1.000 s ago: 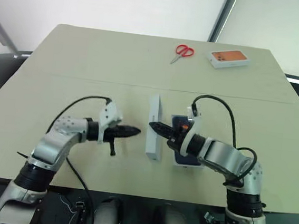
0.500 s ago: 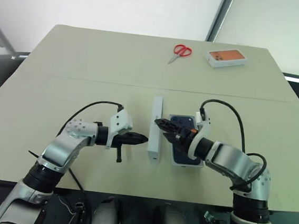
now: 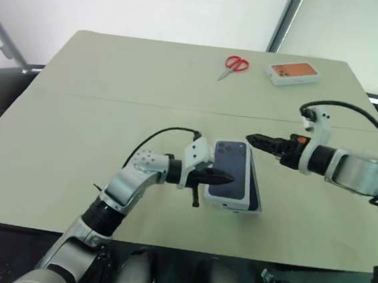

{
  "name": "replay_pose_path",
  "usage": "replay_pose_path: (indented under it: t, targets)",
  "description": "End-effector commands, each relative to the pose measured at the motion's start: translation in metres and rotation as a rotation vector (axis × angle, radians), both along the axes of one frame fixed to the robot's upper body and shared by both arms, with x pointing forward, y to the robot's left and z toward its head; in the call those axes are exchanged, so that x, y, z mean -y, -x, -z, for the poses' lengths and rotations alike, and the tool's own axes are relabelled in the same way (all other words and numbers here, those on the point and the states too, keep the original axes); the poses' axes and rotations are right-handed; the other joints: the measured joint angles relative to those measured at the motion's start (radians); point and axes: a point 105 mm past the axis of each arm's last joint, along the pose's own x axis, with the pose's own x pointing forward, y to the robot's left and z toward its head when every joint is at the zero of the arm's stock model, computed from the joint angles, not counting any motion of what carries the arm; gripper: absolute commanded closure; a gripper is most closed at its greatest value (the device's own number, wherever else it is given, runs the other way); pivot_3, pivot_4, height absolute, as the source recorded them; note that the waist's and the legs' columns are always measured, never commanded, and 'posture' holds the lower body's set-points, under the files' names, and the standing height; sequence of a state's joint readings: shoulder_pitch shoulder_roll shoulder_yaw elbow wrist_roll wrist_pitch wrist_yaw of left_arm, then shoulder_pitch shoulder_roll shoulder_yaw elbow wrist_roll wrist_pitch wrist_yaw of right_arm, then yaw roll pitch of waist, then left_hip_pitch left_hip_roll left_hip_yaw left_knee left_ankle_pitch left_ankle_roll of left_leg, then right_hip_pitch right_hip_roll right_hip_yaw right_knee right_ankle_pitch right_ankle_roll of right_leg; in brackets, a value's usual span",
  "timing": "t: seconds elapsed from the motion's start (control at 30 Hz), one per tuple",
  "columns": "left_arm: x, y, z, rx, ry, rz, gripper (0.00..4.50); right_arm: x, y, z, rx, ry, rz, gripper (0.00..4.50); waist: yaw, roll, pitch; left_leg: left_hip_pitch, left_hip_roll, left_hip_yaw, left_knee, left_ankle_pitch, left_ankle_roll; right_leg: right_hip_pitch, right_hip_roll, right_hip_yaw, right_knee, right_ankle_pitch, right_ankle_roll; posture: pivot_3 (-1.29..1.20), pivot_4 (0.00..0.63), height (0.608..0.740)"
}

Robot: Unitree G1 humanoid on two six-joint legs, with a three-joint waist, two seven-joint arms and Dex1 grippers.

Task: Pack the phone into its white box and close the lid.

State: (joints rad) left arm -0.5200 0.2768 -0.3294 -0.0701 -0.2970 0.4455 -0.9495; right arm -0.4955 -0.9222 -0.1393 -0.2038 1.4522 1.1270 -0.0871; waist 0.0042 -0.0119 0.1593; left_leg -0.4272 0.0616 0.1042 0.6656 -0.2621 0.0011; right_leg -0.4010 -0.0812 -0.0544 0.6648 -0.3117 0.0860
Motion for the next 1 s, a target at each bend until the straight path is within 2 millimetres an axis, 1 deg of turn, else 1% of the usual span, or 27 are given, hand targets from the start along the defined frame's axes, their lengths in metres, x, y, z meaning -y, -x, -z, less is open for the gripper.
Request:
replay_pose_path:
  t: [0.03,0.1,0.2,0.27,0.3,0.33,0.37,0.4,0.43,0.47,0.53,0.7,0.83,1.0]
  targets:
    - [-0.024,-0.015,-0.023,0.031,0.049,-0.119,4.5,0.002,0.0,-0.006,0.138,0.183,-0.036,0.05,-0.001,0.0,0.0,0.0,0.0,0.0,0.0,0.0,0.0,0.0,0.001,0.0,0.0,0.0,0.0,0.0,0.15,0.728]
    - [-0.039,-0.02,-0.025,0.039,0.039,-0.178,4.5,0.005,0.002,0.003,0.162,0.311,-0.067,0.05,0.001,0.0,0.0,0.0,0.0,0.0,0.0,0.0,0.0,0.0,0.0,0.0,0.0,0.0,0.0,0.0,0.15,0.728]
    - [-0.064,-0.025,-0.025,0.053,-0.014,-0.257,4.5,0.009,0.006,0.014,0.179,0.422,-0.119,0.79,0.003,0.0,0.0,0.0,0.0,0.0,0.0,0.0,0.0,0.0,0.0,0.0,-0.001,0.0,0.0,0.0,0.15,0.728]
    - [-0.074,-0.025,-0.022,0.057,-0.055,-0.281,4.5,0.011,0.006,0.017,0.188,0.45,-0.14,1.79,0.002,0.0,0.0,0.0,0.0,0.0,0.0,0.0,0.0,0.0,0.0,0.0,-0.001,0.0,0.0,0.0,0.15,0.728]
    - [-0.078,-0.023,-0.017,0.061,-0.101,-0.28,4.5,0.011,0.007,0.017,0.202,0.491,-0.166,2.41,0.003,0.0,0.0,0.0,0.0,0.0,0.0,0.0,0.0,0.0,0.0,0.0,-0.001,0.0,0.0,0.0,0.15,0.728]
    - [-0.08,-0.022,-0.013,0.063,-0.133,-0.276,4.5,0.011,0.008,0.018,0.213,0.521,-0.186,2.91,0.004,0.0,0.0,0.0,0.0,0.0,0.0,0.0,0.0,0.0,0.0,0.0,-0.001,0.0,0.0,0.0,0.15,0.728]
    - [-0.081,-0.019,-0.006,0.056,-0.178,-0.263,4.5,0.012,0.009,0.019,0.23,0.568,-0.212,3.44,0.004,0.0,0.0,0.0,0.0,0.0,0.0,0.0,0.0,0.0,0.0,0.0,-0.001,0.0,0.0,0.0,0.15,0.728]
    - [-0.082,-0.018,-0.002,0.05,-0.207,-0.254,4.5,0.012,0.009,0.02,0.241,0.598,-0.231,3.87,0.005,0.0,0.0,0.0,0.0,0.0,0.0,0.0,0.0,0.0,0.0,0.0,-0.001,0.0,0.0,0.0,0.15,0.728]
    - [-0.079,-0.015,0.005,0.042,-0.25,-0.234,4.5,0.012,0.01,0.021,0.253,0.645,-0.254,4.47,0.006,0.0,0.0,0.0,0.0,0.001,0.0,0.0,0.0,0.0,-0.001,0.0,-0.001,0.0,0.0,0.0,0.15,0.728]
    - [-0.074,-0.013,0.01,0.038,-0.276,-0.211,4.5,0.013,0.011,0.022,0.271,0.7,-0.282,4.47,0.007,0.0,0.0,0.0,0.0,0.001,0.0,0.0,0.0,0.0,-0.001,0.0,-0.001,0.0,0.0,0.0,0.15,0.728]
    - [-0.069,-0.011,0.015,0.037,-0.297,-0.187,4.5,0.013,0.012,0.024,0.292,0.757,-0.315,4.47,0.009,0.0,0.0,0.0,-0.001,0.001,0.0,0.0,-0.001,0.0,-0.001,0.0,-0.002,0.0,0.0,0.0,0.15,0.728]
    - [-0.036,-0.009,0.024,0.004,-0.28,-0.111,4.5,0.011,0.017,0.034,0.281,0.813,-0.384,4.47,0.009,0.0,0.0,0.0,-0.001,0.001,0.001,0.001,-0.001,0.0,-0.001,0.0,-0.001,0.0,0.0,0.0,0.15,0.728]
    - [-0.025,-0.01,0.023,-0.013,-0.253,-0.098,4.5,0.005,0.024,0.037,0.281,0.805,-0.427,4.47,0.003,0.0,0.0,0.0,-0.003,0.001,0.001,0.001,-0.002,0.0,0.0,0.0,-0.001,0.0,0.0,0.0,0.15,0.728]
    - [-0.015,-0.003,0.022,-0.016,-0.236,-0.058,4.5,-0.004,0.033,0.039,0.287,0.784,-0.48,4.47,0.005,0.0,0.0,0.0,-0.002,0.0,0.001,0.001,-0.002,0.0,0.0,0.0,0.0,0.0,0.0,0.0,0.15,0.728]
